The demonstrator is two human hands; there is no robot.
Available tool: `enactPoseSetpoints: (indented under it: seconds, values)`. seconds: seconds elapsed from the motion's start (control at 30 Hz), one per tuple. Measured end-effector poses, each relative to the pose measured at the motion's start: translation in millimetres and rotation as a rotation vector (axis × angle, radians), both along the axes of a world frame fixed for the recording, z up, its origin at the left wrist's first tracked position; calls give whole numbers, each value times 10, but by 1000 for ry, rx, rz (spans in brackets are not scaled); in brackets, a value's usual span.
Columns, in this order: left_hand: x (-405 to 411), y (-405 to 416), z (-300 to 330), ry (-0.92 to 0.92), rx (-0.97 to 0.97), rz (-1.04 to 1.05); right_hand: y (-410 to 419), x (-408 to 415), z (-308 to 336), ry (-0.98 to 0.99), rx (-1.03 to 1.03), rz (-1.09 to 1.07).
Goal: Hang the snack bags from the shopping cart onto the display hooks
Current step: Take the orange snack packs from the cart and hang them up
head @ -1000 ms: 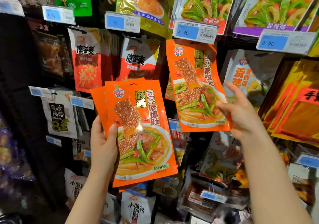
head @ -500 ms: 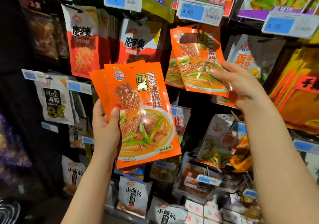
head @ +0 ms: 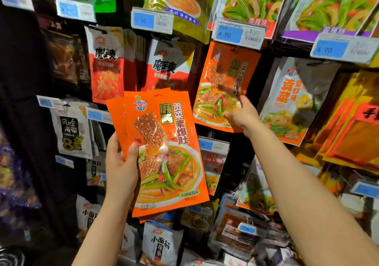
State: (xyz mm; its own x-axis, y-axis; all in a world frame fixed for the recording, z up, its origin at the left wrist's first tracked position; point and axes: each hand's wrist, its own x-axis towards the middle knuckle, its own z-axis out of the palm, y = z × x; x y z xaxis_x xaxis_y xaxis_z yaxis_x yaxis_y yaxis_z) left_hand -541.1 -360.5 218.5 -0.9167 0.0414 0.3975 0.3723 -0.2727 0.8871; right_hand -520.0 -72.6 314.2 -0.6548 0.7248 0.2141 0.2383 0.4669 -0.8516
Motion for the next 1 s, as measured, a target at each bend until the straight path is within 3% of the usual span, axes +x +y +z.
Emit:
enactPoseSetpoints:
  seconds: [0.23, 0.33, 0.43, 0.5, 0.77, 1.0]
  values:
    - [12, 64, 39, -17, -9, -35, 116, 135, -59, -163, 133, -83]
    - [22, 165, 67, -13, 0, -68, -193, 347, -89, 67, 278, -69]
    - [55, 305, 82, -16, 14, -81, -680, 561, -192, 209, 37, 242]
    - [92, 393, 102, -22, 27, -80, -922, 673, -297, 235, -158, 335]
    - [170, 493, 97, -63, 39, -115, -922, 703, -352, 379, -295, 281]
    - [90, 459, 120, -100, 73, -76, -790, 673, -355, 459, -237, 253]
